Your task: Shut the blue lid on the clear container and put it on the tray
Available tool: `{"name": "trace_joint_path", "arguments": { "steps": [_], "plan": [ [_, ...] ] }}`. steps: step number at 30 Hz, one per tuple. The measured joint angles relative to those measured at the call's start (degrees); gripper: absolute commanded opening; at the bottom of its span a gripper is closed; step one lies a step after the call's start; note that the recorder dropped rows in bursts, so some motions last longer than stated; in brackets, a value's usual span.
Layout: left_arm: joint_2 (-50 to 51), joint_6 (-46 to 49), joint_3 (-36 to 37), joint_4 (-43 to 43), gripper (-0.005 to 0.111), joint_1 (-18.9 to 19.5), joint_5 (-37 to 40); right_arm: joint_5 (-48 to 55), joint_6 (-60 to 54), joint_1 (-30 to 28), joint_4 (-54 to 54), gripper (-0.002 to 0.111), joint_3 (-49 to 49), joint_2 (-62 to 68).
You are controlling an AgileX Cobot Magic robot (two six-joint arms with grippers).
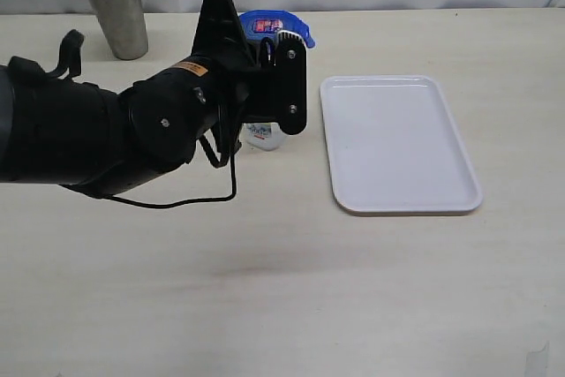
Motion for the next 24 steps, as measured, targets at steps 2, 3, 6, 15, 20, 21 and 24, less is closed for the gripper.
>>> {"name": "trace_joint_path", "arguments": {
  "steps": [2,3,6,15,20,21,24],
  "plan": [
    [0.0,0.0,0.0,0.0,0.0,0.0,-0.9,0.0,0.0,0.0,0.0,0.004,0.0,0.0],
    [0.0,0.0,0.0,0.0,0.0,0.0,-1.5,0.0,0.0,0.0,0.0,0.004,0.0,0.0],
    [0.0,0.0,0.0,0.0,0.0,0.0,-2.2,0.0,0.0,0.0,0.0,0.004,0.0,0.0],
    [0.0,0.0,0.0,-0.4,0.0,0.0,-1.7,0.0,0.0,0.0,0.0,0.004,0.0,0.0],
    [-0.1,0.0,1.3,-0.2,0.0,0.0,-1.7,0.0,0.0,0.0,0.0,0.004,0.0,0.0],
    [-0.1,0.0,1.9,0.1,0.0,0.0,-1.7,0.0,0.0,0.0,0.0,0.004,0.0,0.0],
    [-0.1,0.0,2.7,1.3,0.0,-0.1,-1.9,0.0,0.0,0.0,0.0,0.004,0.0,0.0]
  ]
}}
